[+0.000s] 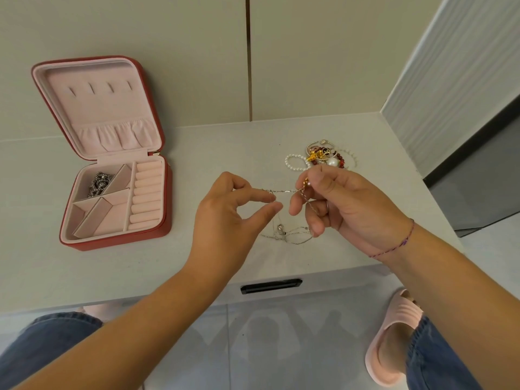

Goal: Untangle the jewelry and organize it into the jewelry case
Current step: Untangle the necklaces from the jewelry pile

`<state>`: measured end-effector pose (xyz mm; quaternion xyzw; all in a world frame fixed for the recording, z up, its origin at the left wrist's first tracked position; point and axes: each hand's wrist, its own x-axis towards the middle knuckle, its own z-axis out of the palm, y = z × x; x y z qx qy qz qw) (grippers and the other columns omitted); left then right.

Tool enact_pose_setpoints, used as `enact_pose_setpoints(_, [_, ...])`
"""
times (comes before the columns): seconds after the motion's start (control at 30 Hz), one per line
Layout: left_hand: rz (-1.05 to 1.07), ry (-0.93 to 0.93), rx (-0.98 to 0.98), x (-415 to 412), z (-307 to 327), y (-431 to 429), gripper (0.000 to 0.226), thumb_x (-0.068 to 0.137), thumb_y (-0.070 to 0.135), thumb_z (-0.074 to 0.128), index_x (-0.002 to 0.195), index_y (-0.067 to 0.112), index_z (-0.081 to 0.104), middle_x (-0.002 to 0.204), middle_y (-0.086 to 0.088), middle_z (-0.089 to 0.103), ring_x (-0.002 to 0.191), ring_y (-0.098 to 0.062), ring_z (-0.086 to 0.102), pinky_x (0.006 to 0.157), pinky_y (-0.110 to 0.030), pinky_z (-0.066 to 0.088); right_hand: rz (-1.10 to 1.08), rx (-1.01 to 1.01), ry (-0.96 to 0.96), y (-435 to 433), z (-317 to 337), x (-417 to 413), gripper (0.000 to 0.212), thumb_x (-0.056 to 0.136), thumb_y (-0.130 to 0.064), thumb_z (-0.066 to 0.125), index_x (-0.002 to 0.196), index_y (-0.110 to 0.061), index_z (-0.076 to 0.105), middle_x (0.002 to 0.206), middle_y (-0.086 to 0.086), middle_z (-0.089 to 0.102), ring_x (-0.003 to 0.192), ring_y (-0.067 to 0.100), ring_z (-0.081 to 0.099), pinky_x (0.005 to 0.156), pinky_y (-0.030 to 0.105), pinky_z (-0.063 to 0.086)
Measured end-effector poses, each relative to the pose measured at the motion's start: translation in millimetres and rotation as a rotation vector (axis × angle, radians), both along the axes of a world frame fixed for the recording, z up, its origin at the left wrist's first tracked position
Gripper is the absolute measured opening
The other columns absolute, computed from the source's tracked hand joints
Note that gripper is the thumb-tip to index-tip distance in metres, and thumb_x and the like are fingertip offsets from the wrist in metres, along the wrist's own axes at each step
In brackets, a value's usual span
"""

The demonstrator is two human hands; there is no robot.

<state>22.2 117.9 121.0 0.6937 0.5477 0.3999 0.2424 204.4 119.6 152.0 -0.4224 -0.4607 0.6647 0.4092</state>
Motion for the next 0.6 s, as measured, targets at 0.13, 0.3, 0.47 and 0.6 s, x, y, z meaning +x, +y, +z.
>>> enact_pose_setpoints(0.13, [-0.028,-0.071,-0.070,0.6,5.0,1.8,0.003,0.081,0.030,0.072,0.081,0.032,0.071,0.080,0.010,0.053,0.064,0.001,0.044,0.059,-0.007,0.034,-0.013,-0.003,0.003,0.8,0.1,2.0,0.027,0.086,-0.034,0.048,0.090,-0.009,0.056,0.078,0.011,0.067,0.044,0.015,0.051,0.048,0.024,0.048])
enact_pose_setpoints(0.3, [-0.109,-0.567,-0.564,-2.5,9.3,12.0,0.011,0.085,0.025,0.063,0.081,0.018,0.070,0.076,0.005,0.065,0.072,-0.006,0.056,0.072,-0.021,0.046,-0.084,0.002,0.019,4.2,3.6,9.6,0.027,0.085,-0.034,0.048,0.089,-0.009,0.057,0.079,0.010,0.069,0.044,0.014,0.050,0.049,0.025,0.048])
enact_pose_setpoints(0.47, [-0.101,-0.727,-0.605,-7.7,9.1,16.8,0.017,0.092,0.019,0.054,0.082,0.011,0.067,0.084,-0.004,0.071,0.090,-0.015,0.065,0.098,-0.032,0.048,-0.170,0.002,0.032,8.5,5.5,18.2,0.027,0.086,-0.034,0.047,0.088,-0.009,0.057,0.082,0.012,0.070,0.045,0.014,0.049,0.050,0.025,0.048])
enact_pose_setpoints(0.6, [-0.062,-0.783,-0.585,-13.9,12.0,21.7,0.019,0.092,0.016,0.055,0.077,0.012,0.067,0.066,-0.003,0.060,0.065,-0.014,0.060,0.082,-0.033,0.054,-0.206,0.010,0.035,9.6,9.0,25.0,0.026,0.087,-0.034,0.046,0.083,-0.012,0.057,0.085,0.011,0.071,0.037,0.009,0.035,0.042,0.021,0.039])
